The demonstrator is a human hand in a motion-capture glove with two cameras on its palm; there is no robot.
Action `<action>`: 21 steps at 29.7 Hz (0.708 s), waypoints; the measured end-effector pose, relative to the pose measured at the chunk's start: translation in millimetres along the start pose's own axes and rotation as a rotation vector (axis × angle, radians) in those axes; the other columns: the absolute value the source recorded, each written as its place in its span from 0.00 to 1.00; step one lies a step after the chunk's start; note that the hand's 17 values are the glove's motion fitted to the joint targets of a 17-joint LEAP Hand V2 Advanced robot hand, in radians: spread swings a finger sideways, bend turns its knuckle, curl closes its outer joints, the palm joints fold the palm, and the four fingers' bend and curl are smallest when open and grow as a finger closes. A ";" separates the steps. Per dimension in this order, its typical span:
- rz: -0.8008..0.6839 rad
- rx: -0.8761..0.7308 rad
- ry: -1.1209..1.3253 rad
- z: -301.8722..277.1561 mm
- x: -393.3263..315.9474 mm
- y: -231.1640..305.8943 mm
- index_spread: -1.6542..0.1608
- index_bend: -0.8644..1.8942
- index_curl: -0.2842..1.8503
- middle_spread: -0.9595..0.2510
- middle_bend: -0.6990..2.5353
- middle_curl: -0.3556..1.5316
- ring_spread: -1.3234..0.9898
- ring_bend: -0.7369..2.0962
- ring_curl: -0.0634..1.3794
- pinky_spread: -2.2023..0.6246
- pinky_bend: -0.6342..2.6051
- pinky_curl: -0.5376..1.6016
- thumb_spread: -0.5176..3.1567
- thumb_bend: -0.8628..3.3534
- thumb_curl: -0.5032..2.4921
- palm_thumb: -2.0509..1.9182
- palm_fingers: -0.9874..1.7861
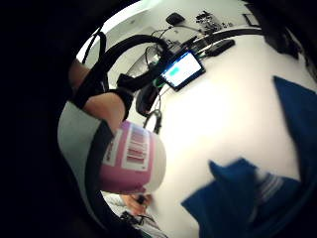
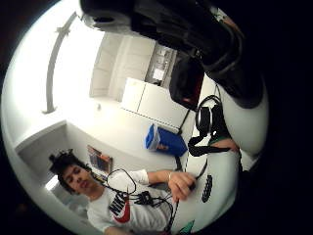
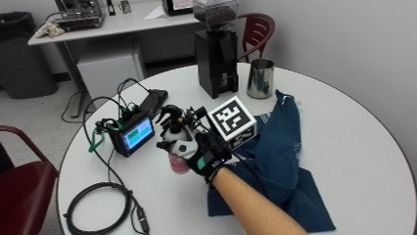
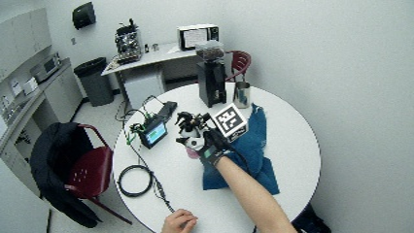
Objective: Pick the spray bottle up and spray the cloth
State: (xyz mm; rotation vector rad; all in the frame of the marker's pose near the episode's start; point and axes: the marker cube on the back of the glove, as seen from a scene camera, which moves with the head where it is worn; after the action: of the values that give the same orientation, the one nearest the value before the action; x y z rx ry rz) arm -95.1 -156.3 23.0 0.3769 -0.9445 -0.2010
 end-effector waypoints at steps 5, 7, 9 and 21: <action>0.027 0.016 -0.018 22.7 26.2 5.9 0.77 0.35 0.24 0.71 0.32 0.46 0.52 0.46 0.35 0.83 0.28 0.41 0.35 0.20 0.39 0.78 0.71; 0.042 0.024 -0.018 28.0 35.5 7.9 0.76 0.36 0.25 0.72 0.32 0.46 0.52 0.45 0.35 0.83 0.27 0.41 0.35 0.20 0.38 0.78 0.71; 0.056 0.023 -0.021 33.5 43.8 10.6 0.76 0.36 0.25 0.72 0.32 0.46 0.52 0.45 0.35 0.84 0.25 0.41 0.36 0.20 0.38 0.78 0.70; 0.082 -0.019 -0.004 49.5 59.7 24.7 0.76 0.33 0.25 0.71 0.32 0.45 0.52 0.43 0.34 0.85 0.26 0.40 0.38 0.20 0.37 0.78 0.67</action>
State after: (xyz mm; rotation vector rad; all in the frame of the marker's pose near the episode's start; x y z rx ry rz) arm -101.2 -164.6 103.6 0.3193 -0.9592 -0.1356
